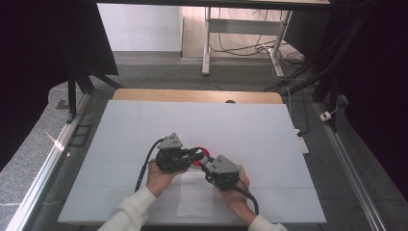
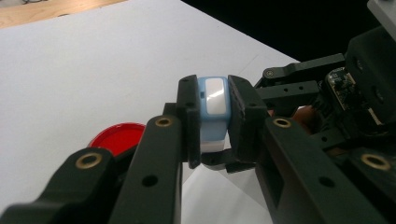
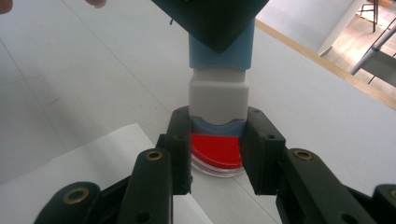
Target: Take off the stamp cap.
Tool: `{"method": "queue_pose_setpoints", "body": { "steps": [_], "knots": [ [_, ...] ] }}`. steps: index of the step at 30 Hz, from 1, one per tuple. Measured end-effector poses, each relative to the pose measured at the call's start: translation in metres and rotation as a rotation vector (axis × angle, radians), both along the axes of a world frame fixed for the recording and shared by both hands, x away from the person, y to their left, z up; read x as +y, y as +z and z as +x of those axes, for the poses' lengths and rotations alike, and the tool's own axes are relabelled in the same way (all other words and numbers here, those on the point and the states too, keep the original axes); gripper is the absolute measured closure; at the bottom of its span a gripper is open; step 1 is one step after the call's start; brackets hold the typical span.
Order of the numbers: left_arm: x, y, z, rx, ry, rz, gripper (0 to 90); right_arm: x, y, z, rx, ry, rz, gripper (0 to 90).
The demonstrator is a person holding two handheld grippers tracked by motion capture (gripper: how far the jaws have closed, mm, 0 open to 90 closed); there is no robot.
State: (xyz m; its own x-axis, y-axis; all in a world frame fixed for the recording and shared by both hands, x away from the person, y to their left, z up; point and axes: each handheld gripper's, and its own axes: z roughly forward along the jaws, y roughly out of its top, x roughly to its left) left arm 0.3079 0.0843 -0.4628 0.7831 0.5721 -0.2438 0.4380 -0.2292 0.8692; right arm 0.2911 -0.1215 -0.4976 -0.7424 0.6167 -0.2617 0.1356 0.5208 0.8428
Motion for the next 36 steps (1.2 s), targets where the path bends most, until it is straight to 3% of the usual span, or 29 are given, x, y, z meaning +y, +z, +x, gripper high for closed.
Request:
{"method": "queue_pose_setpoints", "body": {
  "steps": [4, 10, 11, 12, 13, 14, 15, 17, 23, 36],
  "knots": [
    [0.001, -0.001, 0.001, 0.011, -0.003, -0.007, 75.9, 0.001, -0.001, 0.0, -0.002, -0.005, -0.007, 65.5],
    [0.002, -0.002, 0.001, 0.014, -0.007, -0.019, 76.0, 0.0, 0.0, 0.0, -0.042, 0.032, -0.061, 65.6],
    [0.012, 0.006, 0.0, -0.06, 0.076, -0.009, 76.1, -0.001, -0.002, 0.001, -0.049, 0.047, -0.12, 65.7],
    [0.012, 0.006, 0.0, -0.06, 0.076, -0.009, 76.1, -0.001, -0.002, 0.001, -0.049, 0.047, -0.12, 65.7],
    [0.022, 0.009, 0.002, -0.036, 0.075, -0.047, 76.1, -0.003, -0.007, 0.002, -0.04, 0.043, -0.123, 65.7],
    [0.028, 0.009, 0.004, -0.006, 0.055, -0.078, 76.0, -0.006, -0.01, 0.002, -0.012, 0.03, -0.092, 65.7],
    [0.031, 0.008, 0.004, -0.006, 0.063, -0.071, 76.0, -0.009, -0.01, 0.002, 0.003, 0.03, -0.076, 65.7],
    [0.028, 0.005, 0.002, 0.002, 0.049, -0.052, 75.9, -0.008, -0.002, 0.002, -0.015, 0.034, -0.05, 65.6],
    [0.02, 0.004, 0.001, 0.005, 0.015, -0.03, 75.8, -0.011, -0.001, 0.003, 0.008, 0.037, -0.028, 65.5],
    [0.022, 0.005, 0.0, 0.003, 0.018, -0.037, 75.6, -0.029, -0.002, 0.006, 0.037, 0.024, 0.011, 65.2]
  ]
}}
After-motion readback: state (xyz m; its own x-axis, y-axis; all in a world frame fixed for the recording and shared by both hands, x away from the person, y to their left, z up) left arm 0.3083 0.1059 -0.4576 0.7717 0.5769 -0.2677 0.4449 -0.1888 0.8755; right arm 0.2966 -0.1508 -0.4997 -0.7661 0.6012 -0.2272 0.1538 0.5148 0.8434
